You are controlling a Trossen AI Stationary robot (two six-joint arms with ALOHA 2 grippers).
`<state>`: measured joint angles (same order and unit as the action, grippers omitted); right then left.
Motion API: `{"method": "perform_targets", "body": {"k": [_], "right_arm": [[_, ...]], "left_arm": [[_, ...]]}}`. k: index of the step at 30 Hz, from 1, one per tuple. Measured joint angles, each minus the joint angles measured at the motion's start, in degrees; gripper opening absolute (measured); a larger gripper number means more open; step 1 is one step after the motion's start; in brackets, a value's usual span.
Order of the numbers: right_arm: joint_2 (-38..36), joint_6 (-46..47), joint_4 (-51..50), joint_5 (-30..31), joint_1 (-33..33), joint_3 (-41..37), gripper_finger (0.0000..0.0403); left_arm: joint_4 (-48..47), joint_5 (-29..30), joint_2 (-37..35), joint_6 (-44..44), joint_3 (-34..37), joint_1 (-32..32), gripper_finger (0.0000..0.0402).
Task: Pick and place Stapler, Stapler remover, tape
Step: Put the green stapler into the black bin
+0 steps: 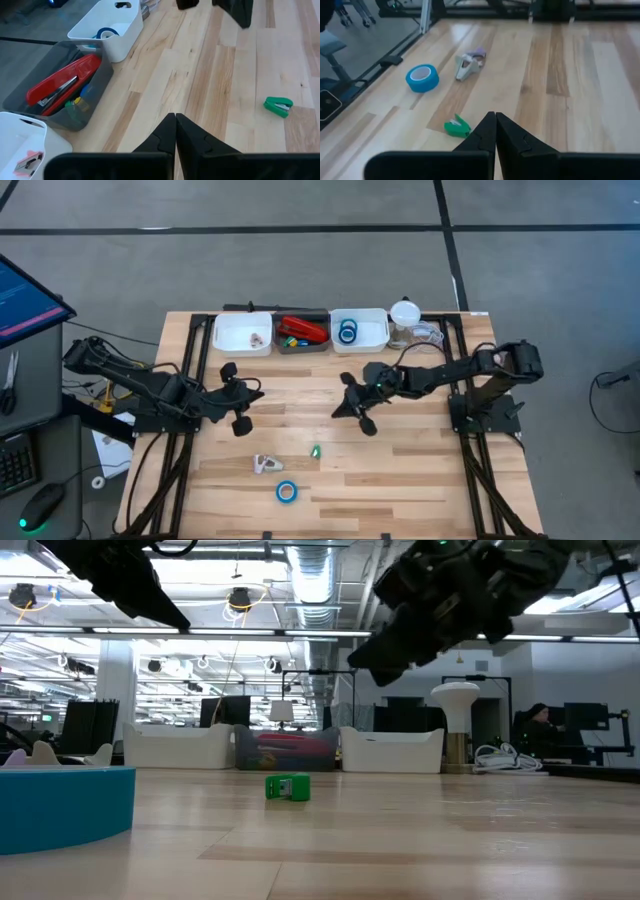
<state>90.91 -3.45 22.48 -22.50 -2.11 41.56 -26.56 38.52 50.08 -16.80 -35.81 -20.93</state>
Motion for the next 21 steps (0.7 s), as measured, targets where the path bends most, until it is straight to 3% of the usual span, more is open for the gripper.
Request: {"method": "perform_targets", "body": {"k": [7,14,21], "right_arm": [[6.86,-1.77,-14.99,0.07,1.07,10.72,0.0000],[10.86,-16.49,-33.82,6.65,5.04,20.37,0.0000],[12.83,-18.26,-38.66,7.58,7.20,25.18,0.0000]], "left_arm": [[0.08,-1.73,0.00,-0.09,0.00,0.00,0.0003],[-0.01,-4.22,-0.02,0.22,0.00,-0.07,0.0003],[-0.24,-4.28,-0.02,0.22,0.00,-0.07,0.0003]]}}
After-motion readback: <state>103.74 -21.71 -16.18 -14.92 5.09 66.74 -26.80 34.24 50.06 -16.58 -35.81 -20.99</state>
